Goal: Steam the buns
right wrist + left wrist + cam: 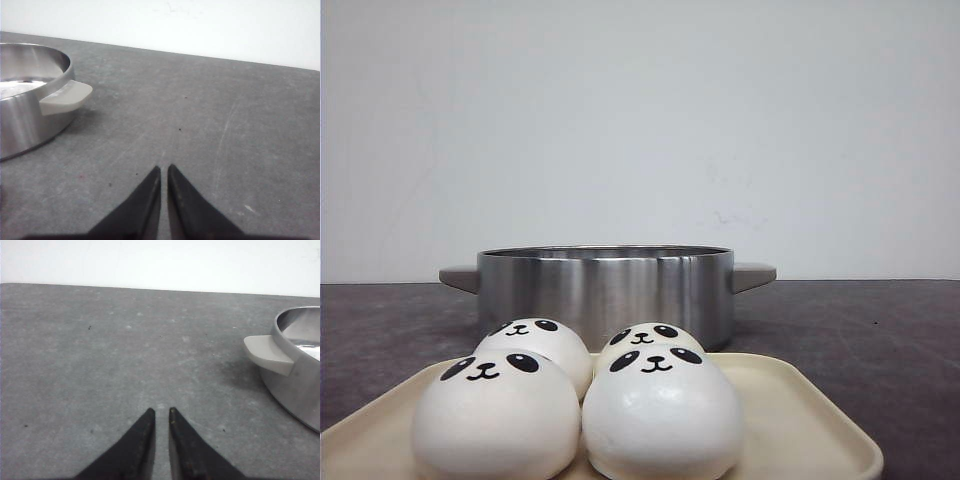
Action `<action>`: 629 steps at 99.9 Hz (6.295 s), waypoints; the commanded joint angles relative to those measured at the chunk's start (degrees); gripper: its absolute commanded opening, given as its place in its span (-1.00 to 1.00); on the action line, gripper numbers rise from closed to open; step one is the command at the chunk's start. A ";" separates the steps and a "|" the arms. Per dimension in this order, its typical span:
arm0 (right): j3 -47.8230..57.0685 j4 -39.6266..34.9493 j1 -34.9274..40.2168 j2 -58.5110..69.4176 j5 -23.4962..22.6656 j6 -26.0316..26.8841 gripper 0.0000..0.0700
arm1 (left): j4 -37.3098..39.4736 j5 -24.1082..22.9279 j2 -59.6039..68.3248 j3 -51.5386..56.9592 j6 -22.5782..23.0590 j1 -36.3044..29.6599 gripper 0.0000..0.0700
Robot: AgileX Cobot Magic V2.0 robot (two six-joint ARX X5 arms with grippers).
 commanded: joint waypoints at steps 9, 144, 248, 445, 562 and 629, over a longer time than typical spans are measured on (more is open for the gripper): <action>-0.17 0.15 0.02 0.07 0.00 -0.39 -0.96 | -0.24 0.00 -0.07 -1.03 0.22 0.07 -1.00; 29.92 -11.50 0.04 10.95 -5.62 17.27 -0.98 | -8.50 12.72 11.30 22.88 -17.27 0.04 -0.99; 67.12 -28.24 18.73 52.09 -5.77 16.83 0.77 | -14.34 15.45 32.52 47.43 -7.41 -8.48 0.46; 92.78 -33.46 41.05 87.71 5.90 17.92 -0.98 | -15.56 11.80 32.85 47.43 -6.99 -17.92 0.47; 100.89 -27.26 28.09 123.54 8.72 14.45 0.23 | -17.81 11.82 33.05 47.43 -7.45 -18.27 0.47; 101.66 -31.63 35.80 87.38 6.23 11.87 -0.97 | -23.17 15.08 55.12 47.41 -13.92 -29.79 0.38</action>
